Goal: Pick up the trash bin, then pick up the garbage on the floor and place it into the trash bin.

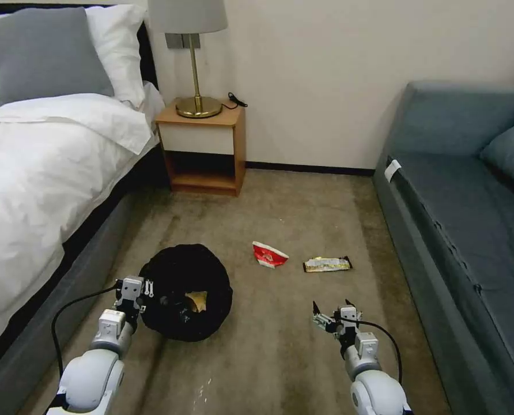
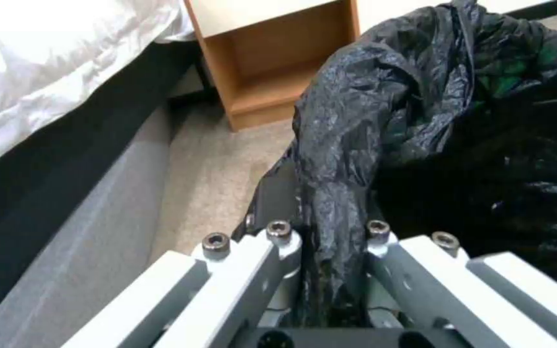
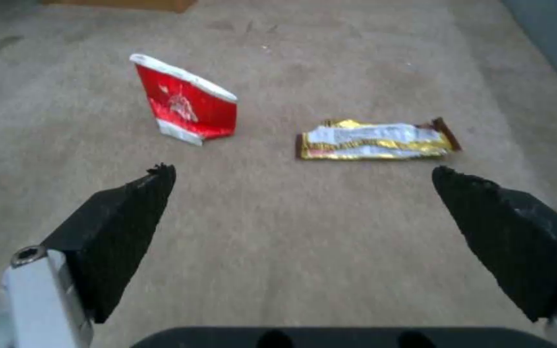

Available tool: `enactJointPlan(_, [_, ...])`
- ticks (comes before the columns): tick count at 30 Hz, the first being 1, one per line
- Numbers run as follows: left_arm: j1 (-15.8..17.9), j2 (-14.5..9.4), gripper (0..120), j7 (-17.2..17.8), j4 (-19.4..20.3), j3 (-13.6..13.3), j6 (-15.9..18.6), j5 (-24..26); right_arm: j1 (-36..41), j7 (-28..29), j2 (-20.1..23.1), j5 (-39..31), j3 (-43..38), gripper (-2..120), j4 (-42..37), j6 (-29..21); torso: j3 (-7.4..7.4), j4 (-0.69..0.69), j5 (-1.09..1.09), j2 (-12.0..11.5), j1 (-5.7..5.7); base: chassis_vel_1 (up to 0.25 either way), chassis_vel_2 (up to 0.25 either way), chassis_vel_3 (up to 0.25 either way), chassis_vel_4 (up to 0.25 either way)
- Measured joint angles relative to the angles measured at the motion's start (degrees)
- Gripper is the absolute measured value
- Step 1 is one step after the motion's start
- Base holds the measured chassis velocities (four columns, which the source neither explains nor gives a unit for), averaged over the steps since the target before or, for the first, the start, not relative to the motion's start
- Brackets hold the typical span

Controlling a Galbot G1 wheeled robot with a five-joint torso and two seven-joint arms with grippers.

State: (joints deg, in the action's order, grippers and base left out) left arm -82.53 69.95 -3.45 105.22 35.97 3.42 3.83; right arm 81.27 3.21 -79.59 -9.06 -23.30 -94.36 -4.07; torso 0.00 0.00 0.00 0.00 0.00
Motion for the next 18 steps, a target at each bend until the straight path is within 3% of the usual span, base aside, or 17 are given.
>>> enactJointPlan(6, [1.05,-1.09,3,-0.01,-0.25,-0.02,0.17,0.67,-0.22,0.12,-0.43,0.49,0.29,100,0.27,-0.16,0.00,0.00,0.01,0.00,0.00,-0.152,0.159,0.148,-0.147])
enactJointPlan(18, [2.13,-0.96,3,0.00,-0.79,-0.64,0.60,0.70,-0.98,0.25,-0.19,0.93,0.89,100,0.97,-0.31,0.00,0.00,0.00,0.00,0.00,-0.151,0.149,0.151,-0.149])
